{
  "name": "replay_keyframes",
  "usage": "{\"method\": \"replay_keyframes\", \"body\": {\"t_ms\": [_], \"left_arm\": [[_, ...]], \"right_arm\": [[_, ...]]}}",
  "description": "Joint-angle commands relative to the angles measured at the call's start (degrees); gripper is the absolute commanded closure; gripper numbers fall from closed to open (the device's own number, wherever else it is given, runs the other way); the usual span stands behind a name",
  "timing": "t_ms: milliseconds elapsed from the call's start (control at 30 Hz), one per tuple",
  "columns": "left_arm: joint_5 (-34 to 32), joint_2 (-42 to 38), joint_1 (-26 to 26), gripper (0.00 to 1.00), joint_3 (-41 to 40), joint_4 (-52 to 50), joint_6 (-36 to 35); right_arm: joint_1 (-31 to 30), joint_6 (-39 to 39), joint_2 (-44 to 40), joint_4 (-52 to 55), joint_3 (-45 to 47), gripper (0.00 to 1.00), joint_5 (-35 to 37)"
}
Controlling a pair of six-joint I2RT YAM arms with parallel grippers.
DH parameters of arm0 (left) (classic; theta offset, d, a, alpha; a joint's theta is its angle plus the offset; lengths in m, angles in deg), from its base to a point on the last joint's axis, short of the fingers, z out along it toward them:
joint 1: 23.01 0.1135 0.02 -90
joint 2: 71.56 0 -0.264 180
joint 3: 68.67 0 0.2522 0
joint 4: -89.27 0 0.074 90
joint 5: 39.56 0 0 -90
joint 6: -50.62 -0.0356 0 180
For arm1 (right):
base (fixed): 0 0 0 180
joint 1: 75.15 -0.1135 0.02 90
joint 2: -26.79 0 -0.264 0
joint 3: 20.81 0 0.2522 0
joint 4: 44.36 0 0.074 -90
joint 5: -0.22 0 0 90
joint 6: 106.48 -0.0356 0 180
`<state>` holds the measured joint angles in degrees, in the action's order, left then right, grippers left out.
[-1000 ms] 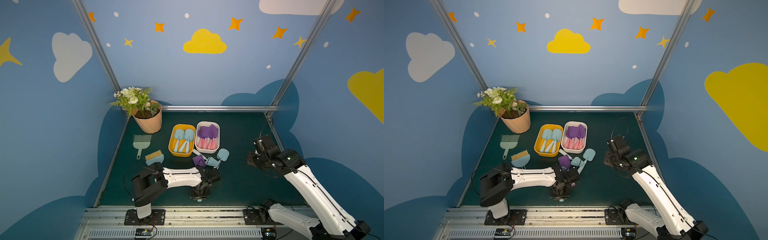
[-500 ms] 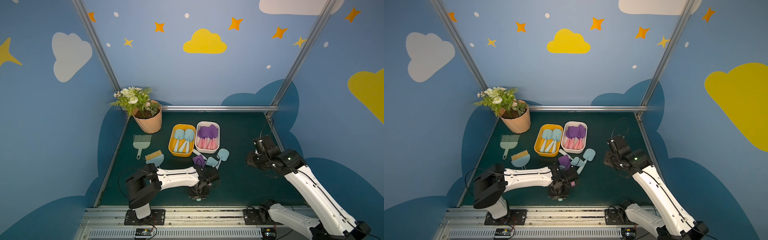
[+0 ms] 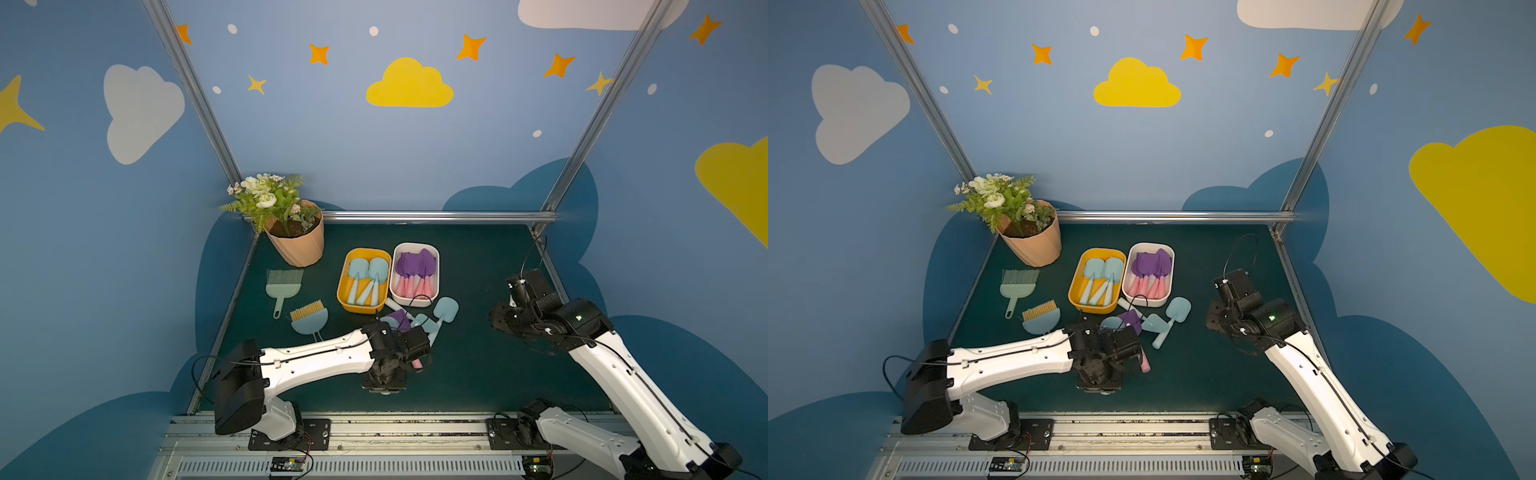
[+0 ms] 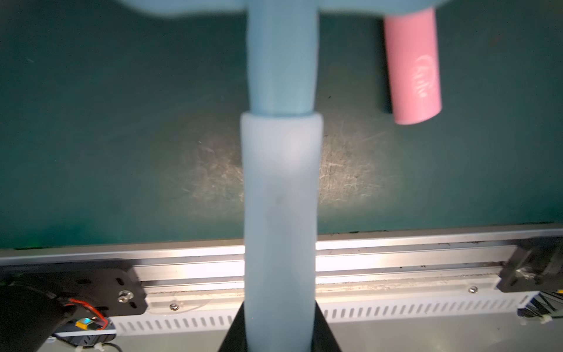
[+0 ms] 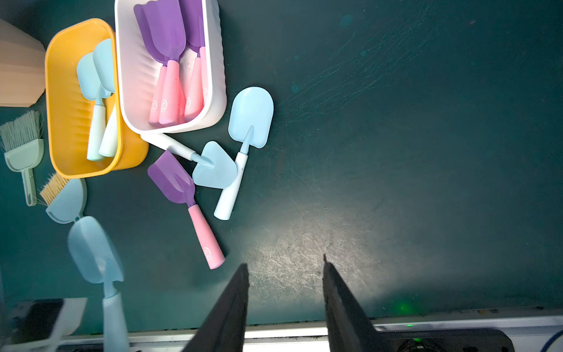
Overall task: Sort the small shovels by color and place them into the storage box
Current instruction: Pick up the shovel from the center of the board, then place the shovel in the storage box.
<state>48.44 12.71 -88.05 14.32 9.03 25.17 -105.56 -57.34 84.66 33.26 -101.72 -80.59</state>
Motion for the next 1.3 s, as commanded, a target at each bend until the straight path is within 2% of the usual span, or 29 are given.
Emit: {"method": "replay_keyframes", "body": {"t_ms": [0, 67, 167, 300, 433, 567, 800, 1000, 1267], "left_arm": [[-6.4, -3.6, 3.4, 0.97, 4.6, -9.6, -6.7], [-8.7, -5.1, 6.4, 0.97, 7.7, -11.3, -10.9], [-8.9, -5.3, 14.2, 0.97, 13.6, -12.8, -19.6], [-9.1, -0.2, 22.9, 0.97, 23.9, -14.9, -29.8], [-6.4, 7.0, 28.6, 0.97, 31.7, -15.1, -36.7], [-6.5, 14.4, 32.0, 0.97, 38.1, -15.0, -41.4], [-2.4, 29.7, 38.4, 0.97, 49.1, -17.9, -48.2], [-0.8, 38.2, 41.3, 0.97, 52.4, -18.3, -50.9], [0.0, 44.2, 44.0, 0.97, 52.4, -19.4, -53.3]], "right_arm": [[0.3, 0.6, -0.7, -1.2, 0.0, 0.59, -1.0], [0.3, 0.3, -0.7, -1.9, 0.6, 0.59, -2.5], [0.2, -0.8, -1.2, -5.0, 3.1, 0.59, -6.4], [-0.4, -2.1, -1.4, -7.2, 5.5, 0.6, -8.0], [-1.2, -2.6, -1.0, -8.4, 6.6, 0.6, -8.7], [-2.4, -3.4, -0.4, -9.2, 7.6, 0.6, -9.1], [-3.1, -4.0, 0.8, -11.3, 9.4, 0.6, -10.1], [-3.5, -3.4, 2.4, -11.6, 8.9, 0.6, -10.3], [-3.5, -3.5, 2.5, -12.0, 9.6, 0.6, -10.4]]}}
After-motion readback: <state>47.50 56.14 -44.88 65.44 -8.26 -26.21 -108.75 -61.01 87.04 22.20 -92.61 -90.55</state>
